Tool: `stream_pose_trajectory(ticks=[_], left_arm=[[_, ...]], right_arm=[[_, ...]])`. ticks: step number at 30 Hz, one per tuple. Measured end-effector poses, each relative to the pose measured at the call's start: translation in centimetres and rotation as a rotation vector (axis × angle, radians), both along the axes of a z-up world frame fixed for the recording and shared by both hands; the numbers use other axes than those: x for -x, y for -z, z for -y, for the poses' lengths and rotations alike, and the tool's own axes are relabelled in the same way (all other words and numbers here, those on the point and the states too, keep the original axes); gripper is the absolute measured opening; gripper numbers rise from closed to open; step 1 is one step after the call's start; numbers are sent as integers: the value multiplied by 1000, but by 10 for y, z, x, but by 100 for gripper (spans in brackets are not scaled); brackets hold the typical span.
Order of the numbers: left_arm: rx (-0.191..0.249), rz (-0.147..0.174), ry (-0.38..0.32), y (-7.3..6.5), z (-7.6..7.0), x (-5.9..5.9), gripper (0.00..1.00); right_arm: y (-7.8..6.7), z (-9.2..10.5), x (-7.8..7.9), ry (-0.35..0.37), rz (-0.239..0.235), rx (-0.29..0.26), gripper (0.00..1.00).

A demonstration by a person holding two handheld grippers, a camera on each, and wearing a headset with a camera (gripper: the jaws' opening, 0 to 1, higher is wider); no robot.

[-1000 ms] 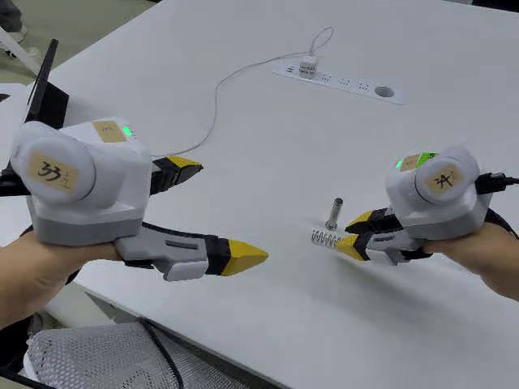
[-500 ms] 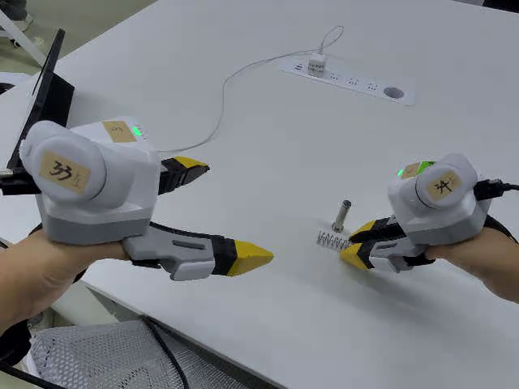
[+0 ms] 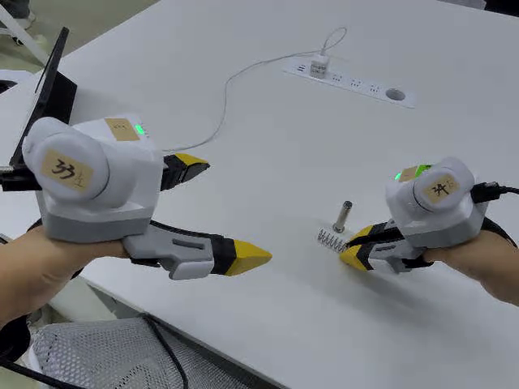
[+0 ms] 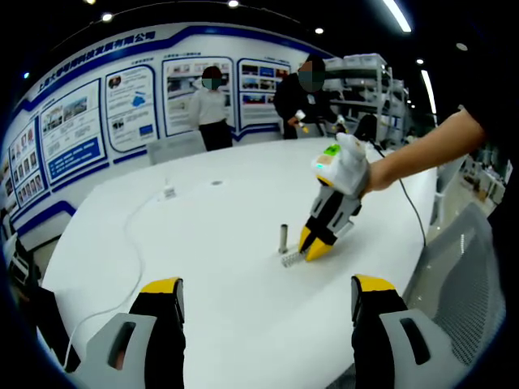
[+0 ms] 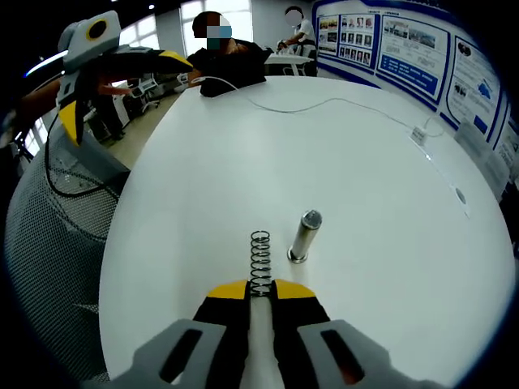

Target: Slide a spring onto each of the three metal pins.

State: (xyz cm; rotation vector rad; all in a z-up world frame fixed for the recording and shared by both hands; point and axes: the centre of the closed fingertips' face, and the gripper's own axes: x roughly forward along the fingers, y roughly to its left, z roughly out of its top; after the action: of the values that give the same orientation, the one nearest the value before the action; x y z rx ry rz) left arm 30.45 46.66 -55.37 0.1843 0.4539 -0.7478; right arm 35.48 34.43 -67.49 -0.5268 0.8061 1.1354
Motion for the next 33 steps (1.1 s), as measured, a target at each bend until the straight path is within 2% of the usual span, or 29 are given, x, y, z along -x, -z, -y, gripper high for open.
stream_pose_trajectory(ticks=[3, 11, 14, 17, 19, 26, 33], left_arm=[[-5, 0, 2, -1, 0, 2, 87], [0, 6, 4, -5, 5, 1, 85], [-17, 2, 27, -3, 12, 3, 84], [-30, -4, 51, -1, 18, 5, 82], [-39, 4, 59, -2, 22, 6, 80], [-30, 7, 106, -5, 42, 10, 77], [-8, 3, 179, -9, 62, 13, 66]], right_arm=[[0, 1, 1, 6, -4, 4, 10], [-27, -3, 8, -32, 39, -22, 10], [-41, -4, 11, -51, 59, -39, 10], [-54, -5, 19, -64, 53, -61, 10], [-62, -4, 22, -69, 60, -73, 10], [-87, -1, 36, -102, 82, -99, 10], [-108, 3, 54, -117, 87, -138, 10]])
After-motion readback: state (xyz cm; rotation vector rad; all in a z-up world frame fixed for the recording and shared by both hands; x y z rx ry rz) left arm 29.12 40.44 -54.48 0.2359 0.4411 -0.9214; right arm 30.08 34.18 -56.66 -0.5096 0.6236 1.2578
